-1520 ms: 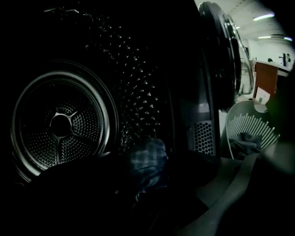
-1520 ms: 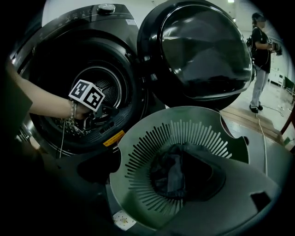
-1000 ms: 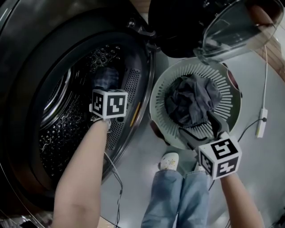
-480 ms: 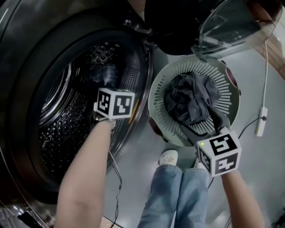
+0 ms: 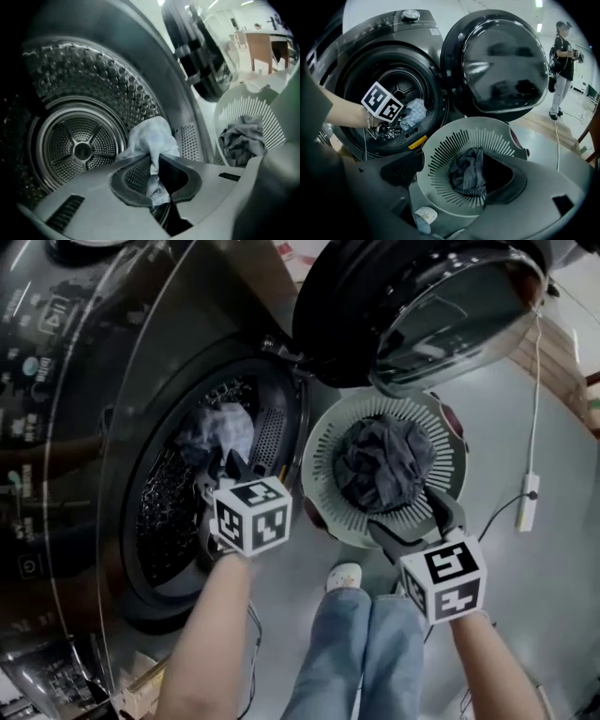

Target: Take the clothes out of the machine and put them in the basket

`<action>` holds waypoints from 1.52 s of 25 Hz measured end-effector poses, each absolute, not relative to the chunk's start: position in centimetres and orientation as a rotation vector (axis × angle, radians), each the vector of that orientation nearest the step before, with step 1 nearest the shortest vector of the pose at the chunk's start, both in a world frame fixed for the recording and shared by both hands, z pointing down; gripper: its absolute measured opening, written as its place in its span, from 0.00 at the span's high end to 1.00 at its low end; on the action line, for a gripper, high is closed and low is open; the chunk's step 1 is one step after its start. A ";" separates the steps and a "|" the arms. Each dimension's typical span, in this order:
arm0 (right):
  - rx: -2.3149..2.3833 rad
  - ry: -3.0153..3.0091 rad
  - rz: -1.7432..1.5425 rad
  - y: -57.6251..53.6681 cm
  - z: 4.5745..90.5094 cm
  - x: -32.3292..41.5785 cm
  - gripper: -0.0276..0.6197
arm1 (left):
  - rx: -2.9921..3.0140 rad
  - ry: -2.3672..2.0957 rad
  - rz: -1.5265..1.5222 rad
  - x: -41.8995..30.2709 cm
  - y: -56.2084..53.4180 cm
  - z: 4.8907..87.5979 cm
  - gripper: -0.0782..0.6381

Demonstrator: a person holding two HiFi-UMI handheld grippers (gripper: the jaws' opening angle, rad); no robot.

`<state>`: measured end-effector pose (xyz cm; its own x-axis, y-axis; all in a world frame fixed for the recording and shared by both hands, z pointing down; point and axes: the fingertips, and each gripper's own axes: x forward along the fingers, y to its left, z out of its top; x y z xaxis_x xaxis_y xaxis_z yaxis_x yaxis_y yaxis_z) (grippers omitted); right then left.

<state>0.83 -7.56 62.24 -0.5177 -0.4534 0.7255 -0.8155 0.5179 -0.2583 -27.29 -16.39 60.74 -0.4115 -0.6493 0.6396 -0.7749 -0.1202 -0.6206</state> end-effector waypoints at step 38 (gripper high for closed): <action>1.237 -2.100 0.884 -5.5 53.2 10.4 0.32 | 2.131 -1.323 1.042 -1.0 -10.0 53.2 0.31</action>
<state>10.39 -5.50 53.17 -0.4313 -0.5378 0.7244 -0.8940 0.3627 -0.2630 -0.97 -10.01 53.17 0.2653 -0.5721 0.7761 -0.8887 -0.4573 -0.0333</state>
